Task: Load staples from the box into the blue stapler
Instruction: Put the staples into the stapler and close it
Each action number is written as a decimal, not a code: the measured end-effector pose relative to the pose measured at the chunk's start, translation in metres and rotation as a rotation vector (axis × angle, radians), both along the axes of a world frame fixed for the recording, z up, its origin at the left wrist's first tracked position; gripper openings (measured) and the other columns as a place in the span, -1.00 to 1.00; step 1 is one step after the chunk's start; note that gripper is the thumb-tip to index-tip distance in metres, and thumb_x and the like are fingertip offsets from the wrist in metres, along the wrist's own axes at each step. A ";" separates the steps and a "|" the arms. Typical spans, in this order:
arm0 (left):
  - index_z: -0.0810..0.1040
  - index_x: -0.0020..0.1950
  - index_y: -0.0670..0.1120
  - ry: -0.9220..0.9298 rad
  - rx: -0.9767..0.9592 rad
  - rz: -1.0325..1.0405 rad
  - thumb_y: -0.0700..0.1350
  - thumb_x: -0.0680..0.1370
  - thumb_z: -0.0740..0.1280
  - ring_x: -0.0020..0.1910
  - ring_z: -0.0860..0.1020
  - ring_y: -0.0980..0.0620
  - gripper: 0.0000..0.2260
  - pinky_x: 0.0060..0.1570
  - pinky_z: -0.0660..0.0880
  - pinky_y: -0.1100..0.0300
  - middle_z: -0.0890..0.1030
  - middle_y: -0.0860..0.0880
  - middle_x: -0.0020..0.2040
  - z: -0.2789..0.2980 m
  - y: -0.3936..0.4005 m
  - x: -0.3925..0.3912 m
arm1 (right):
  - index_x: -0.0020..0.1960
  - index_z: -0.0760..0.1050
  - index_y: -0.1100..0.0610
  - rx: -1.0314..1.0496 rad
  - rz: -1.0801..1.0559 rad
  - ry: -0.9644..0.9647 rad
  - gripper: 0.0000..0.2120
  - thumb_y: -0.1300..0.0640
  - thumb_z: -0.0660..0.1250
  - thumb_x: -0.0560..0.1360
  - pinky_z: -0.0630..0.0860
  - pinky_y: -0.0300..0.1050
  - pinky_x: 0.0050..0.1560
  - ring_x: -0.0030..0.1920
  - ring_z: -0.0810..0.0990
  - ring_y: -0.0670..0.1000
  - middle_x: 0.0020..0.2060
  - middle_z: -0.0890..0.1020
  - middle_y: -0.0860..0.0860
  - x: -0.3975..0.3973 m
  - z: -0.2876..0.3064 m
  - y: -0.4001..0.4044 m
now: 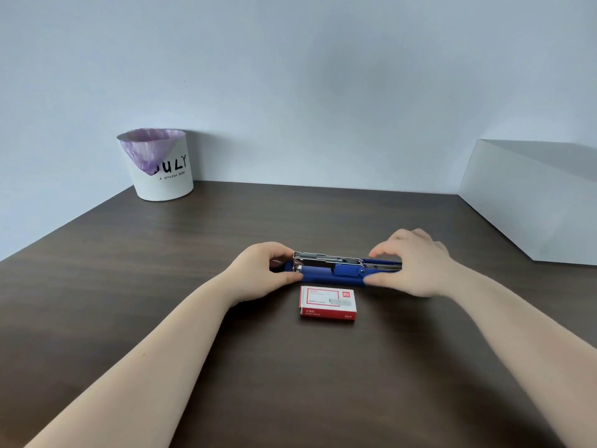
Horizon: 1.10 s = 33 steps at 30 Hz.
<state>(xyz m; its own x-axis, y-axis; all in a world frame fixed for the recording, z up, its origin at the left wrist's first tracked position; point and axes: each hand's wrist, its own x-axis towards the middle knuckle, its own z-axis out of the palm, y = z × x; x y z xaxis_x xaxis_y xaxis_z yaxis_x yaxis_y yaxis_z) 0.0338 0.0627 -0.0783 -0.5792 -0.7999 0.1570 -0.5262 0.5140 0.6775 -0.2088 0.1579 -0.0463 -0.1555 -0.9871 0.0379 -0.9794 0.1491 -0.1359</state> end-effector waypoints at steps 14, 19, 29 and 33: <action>0.59 0.06 -0.01 -0.059 -0.051 0.018 -0.03 0.43 0.43 0.00 0.53 0.11 -0.77 0.08 0.41 0.26 0.58 0.10 -0.01 0.001 0.002 -0.003 | 0.03 0.51 -0.03 -0.088 0.019 -0.022 -0.61 -0.07 0.51 0.26 0.41 -0.12 -0.20 -0.14 0.51 0.00 -0.15 0.53 -0.08 -0.002 0.039 0.006; 0.60 0.05 -0.01 -0.047 -0.046 0.026 -0.03 0.42 0.44 0.01 0.54 0.09 -0.77 0.08 0.41 0.27 0.58 0.10 -0.02 0.001 0.003 -0.002 | 0.21 0.51 0.01 -0.392 0.226 -0.210 -0.58 0.15 0.47 0.37 0.30 -0.22 0.03 0.02 0.45 -0.07 -0.02 0.52 -0.09 0.030 0.050 -0.003; 0.56 -0.05 0.08 -0.031 -0.048 0.012 -0.03 0.42 0.43 0.03 0.55 0.07 -0.86 0.12 0.43 0.22 0.57 0.14 -0.10 -0.001 0.003 -0.001 | 0.20 0.51 0.01 -0.216 0.320 -0.278 -0.69 0.15 0.34 0.46 0.52 0.01 0.10 0.01 0.57 0.01 0.01 0.64 -0.04 0.064 0.002 -0.023; 0.58 0.00 0.06 -0.025 -0.032 0.009 -0.04 0.42 0.43 0.03 0.55 0.09 -0.83 0.11 0.42 0.24 0.59 0.12 -0.07 -0.001 0.002 -0.002 | 0.24 0.47 -0.02 -0.204 0.265 -0.253 -0.67 0.07 0.33 0.48 0.49 -0.03 0.12 0.07 0.56 0.01 0.09 0.63 -0.08 0.051 -0.003 -0.016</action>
<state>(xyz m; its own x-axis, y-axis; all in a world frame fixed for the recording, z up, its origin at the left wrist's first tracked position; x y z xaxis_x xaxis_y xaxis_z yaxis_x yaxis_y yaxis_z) 0.0319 0.0648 -0.0795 -0.5763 -0.7997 0.1682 -0.5470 0.5304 0.6476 -0.1577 0.1418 -0.0494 0.0736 -0.9704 0.2300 -0.9121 -0.1587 -0.3780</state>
